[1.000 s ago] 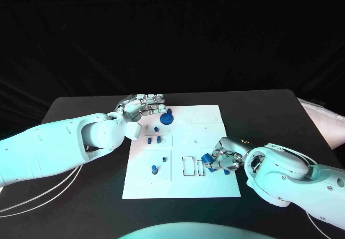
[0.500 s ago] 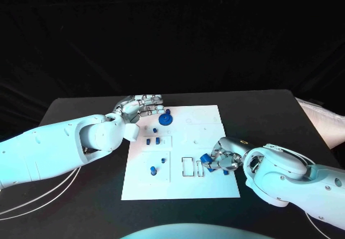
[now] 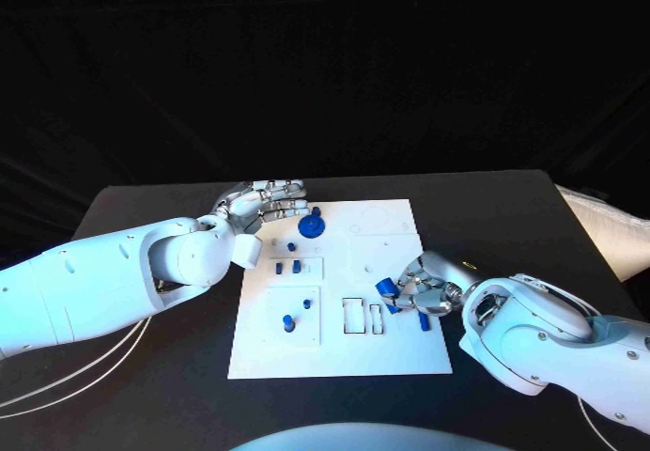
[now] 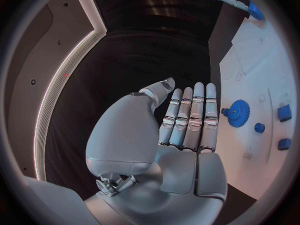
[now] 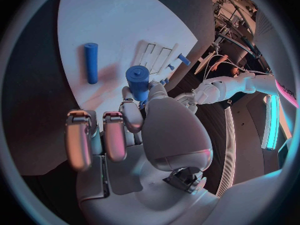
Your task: Assemble the parts on the task board
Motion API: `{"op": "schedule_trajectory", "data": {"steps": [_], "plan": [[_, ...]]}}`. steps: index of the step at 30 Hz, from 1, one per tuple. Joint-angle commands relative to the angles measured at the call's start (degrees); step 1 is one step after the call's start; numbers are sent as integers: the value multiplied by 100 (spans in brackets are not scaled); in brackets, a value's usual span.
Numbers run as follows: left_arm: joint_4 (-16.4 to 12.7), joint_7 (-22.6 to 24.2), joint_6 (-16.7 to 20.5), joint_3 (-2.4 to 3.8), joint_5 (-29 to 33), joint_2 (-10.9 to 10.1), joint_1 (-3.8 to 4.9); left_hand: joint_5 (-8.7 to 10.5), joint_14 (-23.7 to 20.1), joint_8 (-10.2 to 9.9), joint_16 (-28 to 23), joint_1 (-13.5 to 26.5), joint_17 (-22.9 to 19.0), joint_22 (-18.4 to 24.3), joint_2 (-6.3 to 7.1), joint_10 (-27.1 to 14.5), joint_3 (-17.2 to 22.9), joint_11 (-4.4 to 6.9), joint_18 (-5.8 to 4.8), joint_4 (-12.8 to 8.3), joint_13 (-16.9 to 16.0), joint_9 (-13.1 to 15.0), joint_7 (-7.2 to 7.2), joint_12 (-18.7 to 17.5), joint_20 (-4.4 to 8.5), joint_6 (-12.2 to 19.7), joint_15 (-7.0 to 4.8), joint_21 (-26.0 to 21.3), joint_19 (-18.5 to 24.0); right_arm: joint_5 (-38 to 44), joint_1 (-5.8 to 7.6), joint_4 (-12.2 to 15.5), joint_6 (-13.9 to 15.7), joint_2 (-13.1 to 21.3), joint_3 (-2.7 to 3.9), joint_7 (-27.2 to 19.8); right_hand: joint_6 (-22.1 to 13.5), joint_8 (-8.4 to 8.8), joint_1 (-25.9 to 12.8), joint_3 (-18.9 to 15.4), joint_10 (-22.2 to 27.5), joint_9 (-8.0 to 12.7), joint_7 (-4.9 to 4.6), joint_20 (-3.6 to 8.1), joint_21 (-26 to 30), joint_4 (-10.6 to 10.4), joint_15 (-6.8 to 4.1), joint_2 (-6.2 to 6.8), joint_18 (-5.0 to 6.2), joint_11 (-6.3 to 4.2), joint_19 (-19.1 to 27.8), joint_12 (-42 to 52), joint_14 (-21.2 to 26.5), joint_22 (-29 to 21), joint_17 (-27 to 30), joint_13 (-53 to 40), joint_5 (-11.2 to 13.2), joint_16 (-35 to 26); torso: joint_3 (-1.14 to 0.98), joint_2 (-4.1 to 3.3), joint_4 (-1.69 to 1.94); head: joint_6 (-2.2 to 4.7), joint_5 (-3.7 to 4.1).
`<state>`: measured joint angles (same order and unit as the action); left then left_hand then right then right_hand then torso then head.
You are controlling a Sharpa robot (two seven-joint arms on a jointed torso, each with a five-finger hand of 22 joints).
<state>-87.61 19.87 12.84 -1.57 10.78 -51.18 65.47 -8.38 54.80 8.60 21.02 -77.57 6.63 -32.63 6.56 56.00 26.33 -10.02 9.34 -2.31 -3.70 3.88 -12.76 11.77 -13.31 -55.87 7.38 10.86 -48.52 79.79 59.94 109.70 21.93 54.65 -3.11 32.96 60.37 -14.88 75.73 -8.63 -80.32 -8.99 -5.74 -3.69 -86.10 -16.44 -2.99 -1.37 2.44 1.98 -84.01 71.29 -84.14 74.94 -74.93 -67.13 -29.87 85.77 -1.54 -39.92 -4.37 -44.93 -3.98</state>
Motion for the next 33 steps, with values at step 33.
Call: {"op": "schedule_trajectory", "data": {"steps": [33], "plan": [[2, -8, -146, 3, -25, 33, 1, 7, 41, 28, -22, 17, -8, 6, -34, 32, -23, 16, 103, 19, 9, -5, -9, 36, -10, -23, -2, -11, -44, -534, -1, -63, -623, -583, -3, 87, 232, 26, -474, -259, -199, -174, 129, 76, -15, -5, -57, -127, -59, -190, -78, 192, -425, 799, -681, -807, 700, -4, 8, -6, 24, -20, -46]]}}
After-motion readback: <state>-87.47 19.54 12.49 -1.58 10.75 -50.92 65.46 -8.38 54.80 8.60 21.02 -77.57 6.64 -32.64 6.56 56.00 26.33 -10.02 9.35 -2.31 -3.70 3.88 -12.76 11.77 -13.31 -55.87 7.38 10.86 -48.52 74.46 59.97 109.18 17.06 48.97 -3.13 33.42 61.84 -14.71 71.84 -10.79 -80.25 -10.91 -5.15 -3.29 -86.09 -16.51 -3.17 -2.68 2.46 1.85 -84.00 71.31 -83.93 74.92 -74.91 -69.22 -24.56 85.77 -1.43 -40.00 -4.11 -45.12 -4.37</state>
